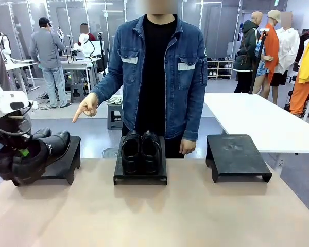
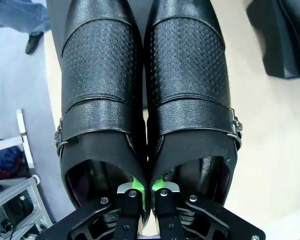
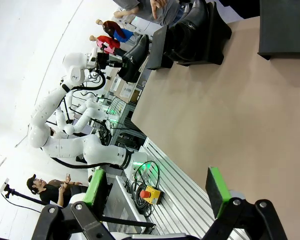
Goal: Place the shoes on the stand as instructed by the person.
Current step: Pick up another pair of Shoes and place it on the Shoes Stand indicated by the person.
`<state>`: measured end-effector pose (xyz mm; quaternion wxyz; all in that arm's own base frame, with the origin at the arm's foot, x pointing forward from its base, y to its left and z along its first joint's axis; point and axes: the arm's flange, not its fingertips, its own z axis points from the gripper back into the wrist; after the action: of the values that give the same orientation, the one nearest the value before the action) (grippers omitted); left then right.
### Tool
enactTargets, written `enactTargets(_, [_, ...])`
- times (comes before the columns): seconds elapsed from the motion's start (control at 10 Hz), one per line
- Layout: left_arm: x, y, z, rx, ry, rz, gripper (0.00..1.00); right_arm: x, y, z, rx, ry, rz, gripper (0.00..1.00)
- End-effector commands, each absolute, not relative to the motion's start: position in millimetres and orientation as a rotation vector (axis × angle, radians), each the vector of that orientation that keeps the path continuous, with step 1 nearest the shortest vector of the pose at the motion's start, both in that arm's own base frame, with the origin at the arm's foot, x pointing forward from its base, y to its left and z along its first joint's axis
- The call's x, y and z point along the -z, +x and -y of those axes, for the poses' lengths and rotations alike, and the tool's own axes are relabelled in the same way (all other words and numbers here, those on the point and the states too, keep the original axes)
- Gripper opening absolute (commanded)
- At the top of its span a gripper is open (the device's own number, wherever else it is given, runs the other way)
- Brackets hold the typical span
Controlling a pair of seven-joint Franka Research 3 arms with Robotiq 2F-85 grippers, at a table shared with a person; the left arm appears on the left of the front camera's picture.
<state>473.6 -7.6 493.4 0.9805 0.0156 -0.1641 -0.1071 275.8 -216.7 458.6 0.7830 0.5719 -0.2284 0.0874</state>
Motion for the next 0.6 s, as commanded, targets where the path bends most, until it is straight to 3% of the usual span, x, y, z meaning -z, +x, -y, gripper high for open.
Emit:
enactTargets(0.0, [-502.0, 508.1, 9.0, 0.173, 0.055, 0.387, 0.07, -460.3, 275.6, 217.9, -0.202, 1.237, 0.505, 1.0])
enactTargets(0.5, [-485.3, 562.0, 5.2, 0.126, 0.041, 0.406, 0.07, -460.3, 275.6, 217.9, -0.202, 1.237, 0.505, 1.0])
